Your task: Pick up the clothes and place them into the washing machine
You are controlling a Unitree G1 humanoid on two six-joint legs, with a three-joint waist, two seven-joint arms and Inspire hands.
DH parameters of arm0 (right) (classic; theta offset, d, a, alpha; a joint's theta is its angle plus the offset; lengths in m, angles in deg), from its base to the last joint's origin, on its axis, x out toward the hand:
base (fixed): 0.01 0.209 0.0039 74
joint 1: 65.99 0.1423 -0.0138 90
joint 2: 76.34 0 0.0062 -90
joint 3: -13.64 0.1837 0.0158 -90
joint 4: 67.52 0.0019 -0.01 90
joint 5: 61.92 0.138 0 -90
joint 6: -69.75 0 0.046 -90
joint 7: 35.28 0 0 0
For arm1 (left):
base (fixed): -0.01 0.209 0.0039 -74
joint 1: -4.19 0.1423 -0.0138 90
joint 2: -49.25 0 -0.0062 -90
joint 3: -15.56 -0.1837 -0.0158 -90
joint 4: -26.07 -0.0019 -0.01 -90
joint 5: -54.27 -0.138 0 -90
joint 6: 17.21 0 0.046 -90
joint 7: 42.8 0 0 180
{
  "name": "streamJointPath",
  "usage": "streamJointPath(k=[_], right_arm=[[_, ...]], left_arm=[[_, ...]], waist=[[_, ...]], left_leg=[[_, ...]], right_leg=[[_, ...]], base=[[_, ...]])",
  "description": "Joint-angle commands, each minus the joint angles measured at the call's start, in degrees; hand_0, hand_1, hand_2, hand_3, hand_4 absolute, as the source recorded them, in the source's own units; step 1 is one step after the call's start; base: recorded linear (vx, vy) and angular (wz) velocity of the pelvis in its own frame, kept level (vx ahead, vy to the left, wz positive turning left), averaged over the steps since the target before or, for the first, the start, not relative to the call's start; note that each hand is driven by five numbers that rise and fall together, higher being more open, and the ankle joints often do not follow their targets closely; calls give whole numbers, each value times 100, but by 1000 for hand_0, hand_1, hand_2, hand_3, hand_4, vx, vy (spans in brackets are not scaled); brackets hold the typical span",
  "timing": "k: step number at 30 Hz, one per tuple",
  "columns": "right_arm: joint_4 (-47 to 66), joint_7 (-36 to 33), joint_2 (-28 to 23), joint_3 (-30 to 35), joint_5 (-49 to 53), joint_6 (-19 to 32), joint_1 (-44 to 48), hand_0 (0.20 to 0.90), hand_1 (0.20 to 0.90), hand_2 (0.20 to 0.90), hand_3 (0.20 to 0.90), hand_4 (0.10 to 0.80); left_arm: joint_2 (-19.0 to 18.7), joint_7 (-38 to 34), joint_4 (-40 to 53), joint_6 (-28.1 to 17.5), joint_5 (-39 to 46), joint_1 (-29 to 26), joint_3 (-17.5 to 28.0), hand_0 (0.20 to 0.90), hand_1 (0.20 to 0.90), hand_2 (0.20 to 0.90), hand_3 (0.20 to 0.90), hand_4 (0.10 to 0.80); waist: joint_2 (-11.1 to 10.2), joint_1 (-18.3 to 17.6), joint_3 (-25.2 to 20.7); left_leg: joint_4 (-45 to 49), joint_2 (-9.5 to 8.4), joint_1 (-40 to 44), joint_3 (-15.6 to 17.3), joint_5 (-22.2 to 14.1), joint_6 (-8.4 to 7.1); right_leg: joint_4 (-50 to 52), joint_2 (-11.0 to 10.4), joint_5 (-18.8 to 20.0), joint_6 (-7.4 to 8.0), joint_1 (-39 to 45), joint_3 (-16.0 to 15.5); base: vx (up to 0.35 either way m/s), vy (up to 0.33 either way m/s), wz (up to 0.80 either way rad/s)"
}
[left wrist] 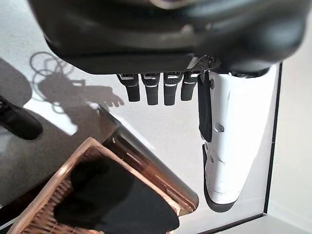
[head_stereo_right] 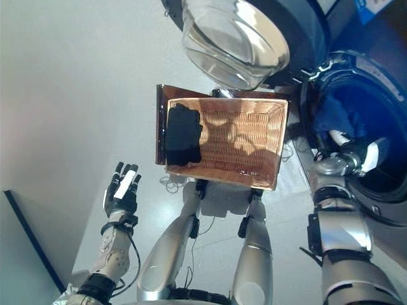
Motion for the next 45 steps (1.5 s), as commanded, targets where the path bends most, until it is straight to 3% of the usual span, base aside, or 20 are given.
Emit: streamJointPath(k=[1, 9, 19, 27, 33, 39, 45], right_arm=[[-127, -345, -1171, -100, 478, 283, 265, 200, 200, 200, 200, 300], [-601, -149, -2238, 14, 1065, 126, 383, 200, 200, 200, 200, 300], [-658, -213, -2980, 8, 1411, 80, 656, 200, 200, 200, 200, 300], [-811, -187, -3181, -49, 1760, 120, 874, 200, 200, 200, 200, 300], [-794, -111, -3245, -527, 1621, 113, 1246, 200, 200, 200, 200, 300], [-761, 66, -3016, -907, 1527, 213, 1452, 200, 200, 200, 200, 300], [-732, 335, -2789, -1471, 933, 176, 1621, 200, 200, 200, 200, 300]], left_arm=[[-242, 33, 600, -309, 29, 365, -27, 900, 900, 900, 900, 800], [-191, 83, 629, -225, 163, 390, -122, 900, 900, 900, 900, 800], [-228, 3, 717, -183, 176, 479, -11, 900, 900, 900, 900, 800], [-240, -14, 915, -173, 251, 618, -1, 900, 900, 900, 900, 800], [-211, 18, 1291, -265, 356, 774, -27, 900, 900, 900, 900, 800], [-224, -1, 1689, -405, 442, 668, -99, 900, 900, 900, 900, 800], [-264, -39, 2082, -525, 455, 701, 8, 900, 900, 900, 900, 800]], waist=[[387, -26, -128], [511, -78, -128], [560, -220, -128], [643, -228, -128], [747, -145, -128], [687, -206, -128], [591, -201, -128]], left_leg=[[308, -26, -381, 74, -136, -475], [225, -71, -225, 99, -170, -488], [211, -71, -138, 203, -199, -499], [126, -67, -267, 290, -110, -491], [182, -62, -661, 418, -92, -467], [1423, -194, -1926, 504, -453, -473], [2598, -68, -2952, 655, -871, -457]], right_leg=[[1088, -98, -947, 103, -332, 160], [1181, -150, -1023, 127, -300, 204], [1148, -122, -1015, 126, -294, 342], [1139, -77, -949, 107, -545, 489], [1401, -58, -1023, 76, -1130, 656], [2455, -104, -1335, -53, -2238, 848], [3456, -83, -1597, -187, -3162, 1024]], base=[[-30, -4, 1], [5, 9, 5], [-2, 5, -2], [-9, 3, -8], [-22, -14, -6], [-84, -49, 19], [-64, -30, 7]])
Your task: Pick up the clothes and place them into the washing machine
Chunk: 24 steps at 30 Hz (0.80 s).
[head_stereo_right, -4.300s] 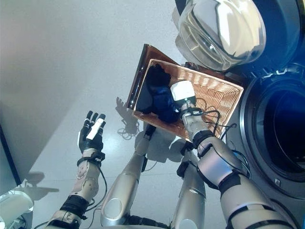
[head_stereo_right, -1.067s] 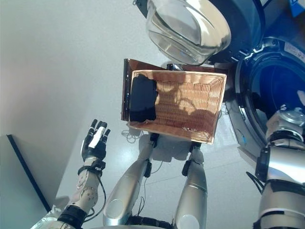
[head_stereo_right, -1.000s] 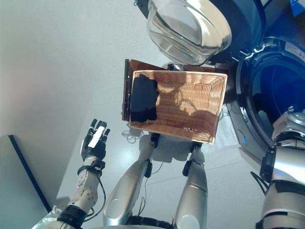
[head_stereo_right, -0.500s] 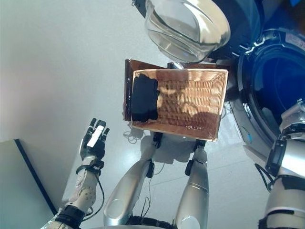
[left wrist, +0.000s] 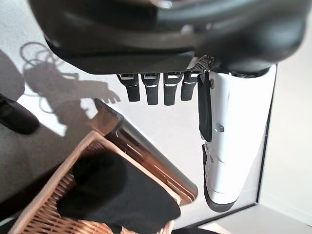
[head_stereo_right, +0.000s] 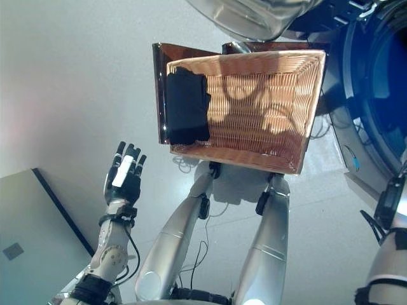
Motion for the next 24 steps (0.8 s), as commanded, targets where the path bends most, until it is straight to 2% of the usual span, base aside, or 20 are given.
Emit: streamJointPath(k=[1, 7, 14, 15, 16, 24], right_arm=[[260, -11, -814, -1332, -834, 250, 177, 200, 200, 200, 200, 300], [243, -110, -871, -1805, -1284, 183, 539, 200, 200, 200, 200, 300], [192, -170, -896, -1946, -1342, 121, 691, 200, 200, 200, 200, 300], [127, -304, -911, -1906, -1353, 80, 728, 398, 398, 398, 398, 441], [139, -385, -898, -1907, -1390, 55, 741, 900, 900, 900, 900, 800], [43, -561, -818, -1841, -1395, -46, 813, 900, 900, 900, 900, 800]], left_arm=[[-100, 9, 640, -563, 24, 477, 265, 900, 900, 900, 900, 800], [-145, -29, 880, -674, -6, 431, 222, 900, 900, 900, 900, 800], [-172, -104, 882, -715, 42, 351, 235, 900, 900, 900, 900, 800], [-173, -125, 786, -709, 86, 331, 258, 900, 900, 900, 900, 800], [-188, -146, 780, -732, 110, 316, 259, 900, 900, 900, 900, 800], [-242, -278, 704, -766, 99, 196, 322, 900, 900, 900, 900, 800]], waist=[[497, -246, -82], [424, -243, -82], [349, -253, -82], [339, -237, -82], [344, -227, -82], [324, -213, -82]], left_leg=[[870, 401, -774, 102, -444, -555], [1720, 457, -1408, 191, -772, -535], [2058, 451, -1667, 239, -902, -512], [2117, 428, -1702, 248, -922, -502], [2107, 417, -1697, 248, -916, -494], [1986, 403, -1566, 234, -887, -470]], right_leg=[[910, 346, -795, -162, -368, 98], [1574, 397, -992, -233, -1006, 171], [1856, 452, -1081, -261, -1267, 206], [1890, 465, -1094, -270, -1291, 209], [1908, 466, -1093, -267, -1304, 201], [1853, 461, -1113, -279, -1196, 200]], base=[[26, -37, 5], [-12, -12, 0], [0, -1, -2], [0, 0, 0], [0, 0, 0], [0, 0, 0]])
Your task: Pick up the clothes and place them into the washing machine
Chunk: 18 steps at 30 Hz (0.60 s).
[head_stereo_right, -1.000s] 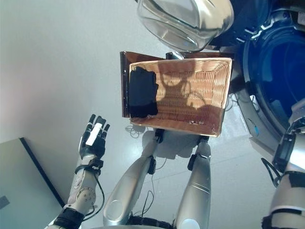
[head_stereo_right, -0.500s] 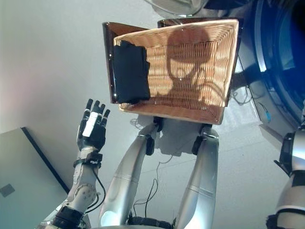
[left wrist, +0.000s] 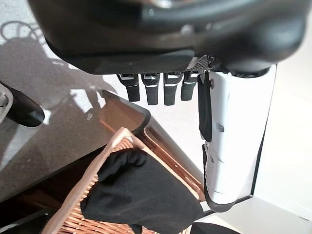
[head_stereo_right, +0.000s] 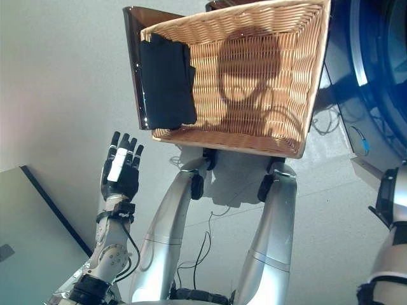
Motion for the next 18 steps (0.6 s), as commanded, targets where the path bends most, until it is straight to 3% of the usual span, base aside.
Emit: streamJointPath(k=[1, 8, 18], right_arm=[[68, -611, -762, -661, -164, 86, 147, 900, 900, 900, 900, 800], [102, -669, -649, -532, -184, 12, 75, 900, 900, 900, 900, 800], [142, -1462, -408, -281, -675, -313, -189, 900, 900, 900, 900, 800]], left_arm=[[-170, -91, 264, -511, -3, 210, 466, 900, 900, 900, 900, 800], [-172, -136, 167, -507, 15, 155, 498, 900, 900, 900, 900, 800], [-214, -174, 225, -452, -57, 130, 408, 900, 900, 900, 900, 800]], waist=[[332, -99, -89], [325, -123, -89], [362, -63, -89]], left_leg=[[-497, 206, 314, 115, 4, -442], [-665, 199, 467, 115, 53, -436], [-1060, 189, 849, 114, 158, -335]], right_leg=[[285, 286, -686, -187, 309, -109], [202, 277, -655, -187, 463, -116], [-151, 258, -573, -125, 893, -205]], base=[[0, 0, 0], [-5, 2, -1], [-7, 9, -5]])
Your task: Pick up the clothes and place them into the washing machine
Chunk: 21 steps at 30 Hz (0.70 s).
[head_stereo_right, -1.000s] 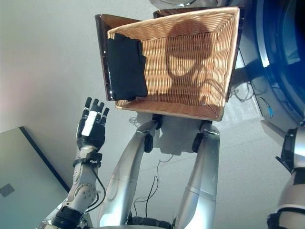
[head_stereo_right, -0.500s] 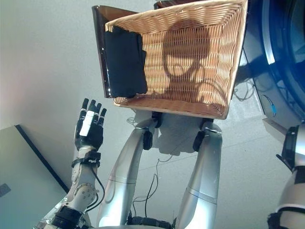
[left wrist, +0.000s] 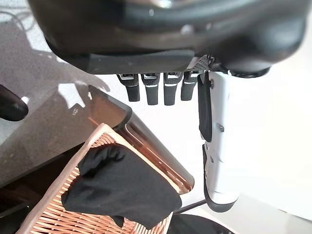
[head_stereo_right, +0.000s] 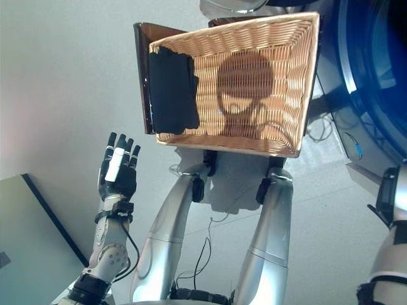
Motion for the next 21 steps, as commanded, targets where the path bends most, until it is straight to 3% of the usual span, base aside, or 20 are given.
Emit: streamJointPath(k=[1, 3, 5, 12, 21], right_arm=[[186, -770, -438, -504, -451, -33, -196, 900, 900, 900, 900, 800], [361, -862, -338, -590, -872, -151, -362, 900, 900, 900, 900, 800], [520, -837, -220, -503, -1000, -139, -573, 900, 900, 900, 900, 800], [652, -413, 170, -573, -1214, 27, -898, 900, 900, 900, 900, 800], [802, -418, 740, -651, -1666, 63, -1055, 900, 900, 900, 900, 800]], left_arm=[[-204, -39, 269, -440, -68, 146, 383, 900, 900, 900, 900, 800], [-225, -16, 314, -449, -116, 123, 357, 900, 900, 900, 900, 800], [-232, -4, 316, -474, -155, 133, 381, 900, 900, 900, 900, 800], [-239, 95, 321, -560, -127, 73, 405, 900, 900, 900, 900, 800], [-167, 137, 298, -580, -49, 72, 428, 900, 900, 900, 900, 800]], waist=[[361, -51, -89], [368, -17, -89], [339, -29, -89], [278, 77, -91], [249, 164, -91]], left_leg=[[-808, 191, 309, 77, 67, -424], [-918, 191, 313, 86, 259, -368], [-902, 145, 480, 25, 107, -399], [-760, 82, 549, -9, 64, -362], [-679, 50, 702, 22, 21, -287]], right_leg=[[198, 250, -695, -295, 308, -228], [57, 219, -496, -292, 355, -288], [78, 205, -658, -242, 554, -283], [118, 118, -667, -225, 714, -343], [74, 100, -627, -203, 966, -373]], base=[[0, 0, 0], [-58, 16, 0], [34, 22, 3], [-17, 24, 3], [-5, 42, 2]])
